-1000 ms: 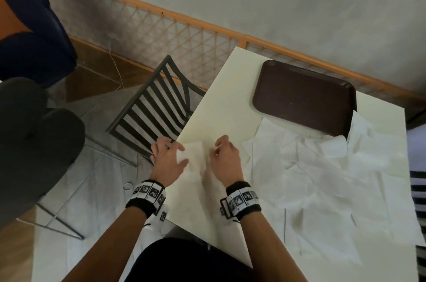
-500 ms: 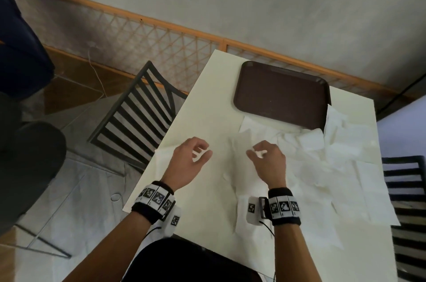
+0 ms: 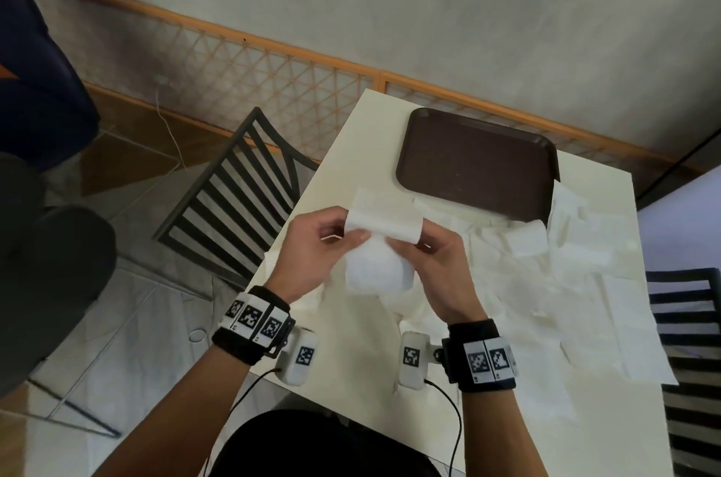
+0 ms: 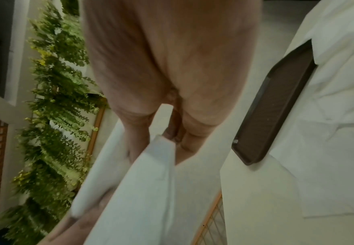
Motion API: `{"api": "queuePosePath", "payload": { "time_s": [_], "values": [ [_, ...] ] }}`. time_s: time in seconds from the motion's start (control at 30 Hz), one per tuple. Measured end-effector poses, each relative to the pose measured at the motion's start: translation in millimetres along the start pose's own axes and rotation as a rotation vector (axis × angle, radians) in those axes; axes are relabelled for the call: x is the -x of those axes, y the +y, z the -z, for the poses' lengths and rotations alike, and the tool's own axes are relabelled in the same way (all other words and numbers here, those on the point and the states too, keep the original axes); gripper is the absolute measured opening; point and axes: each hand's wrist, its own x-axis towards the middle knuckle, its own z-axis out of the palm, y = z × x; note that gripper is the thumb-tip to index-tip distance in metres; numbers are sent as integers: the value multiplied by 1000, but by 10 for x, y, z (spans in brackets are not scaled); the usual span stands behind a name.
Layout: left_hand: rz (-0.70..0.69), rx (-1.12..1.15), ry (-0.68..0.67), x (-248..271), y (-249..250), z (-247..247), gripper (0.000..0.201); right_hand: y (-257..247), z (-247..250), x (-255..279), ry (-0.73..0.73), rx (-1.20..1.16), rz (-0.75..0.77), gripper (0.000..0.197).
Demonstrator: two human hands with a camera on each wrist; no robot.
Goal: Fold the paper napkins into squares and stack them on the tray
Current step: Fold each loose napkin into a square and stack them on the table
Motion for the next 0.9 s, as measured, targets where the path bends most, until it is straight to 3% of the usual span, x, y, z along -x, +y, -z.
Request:
{"api": "queuePosePath", "payload": {
  "time_s": [0.07,0.2,0.4,0.57,0.7,0.77,0.9],
  "values": [
    [-56,-55,-4,19,13,108,17,71,-21,-42,50,-37,24,16],
    [-142,-86,-29,59,61,259,23,55,-127,-99,57,-135,19,41],
    [-148,-85,-45,83,106,374,28,18,-246,-151,41,-179,-15,52],
    [-194,-128,-55,99,132,466,26,4,-348,-176,20,-198,-105,41],
    [-176,-204,-36,131,106,543,31,-85,-434,-204,16,-251,-177,20],
    [-169,-255,-37,154,83,595,34,-106,-510,-210,20,-90,-98,14],
    [-217,-290,-68,199,130,638,27,-47,-864,-246,-121,474,188,31]
  ]
}}
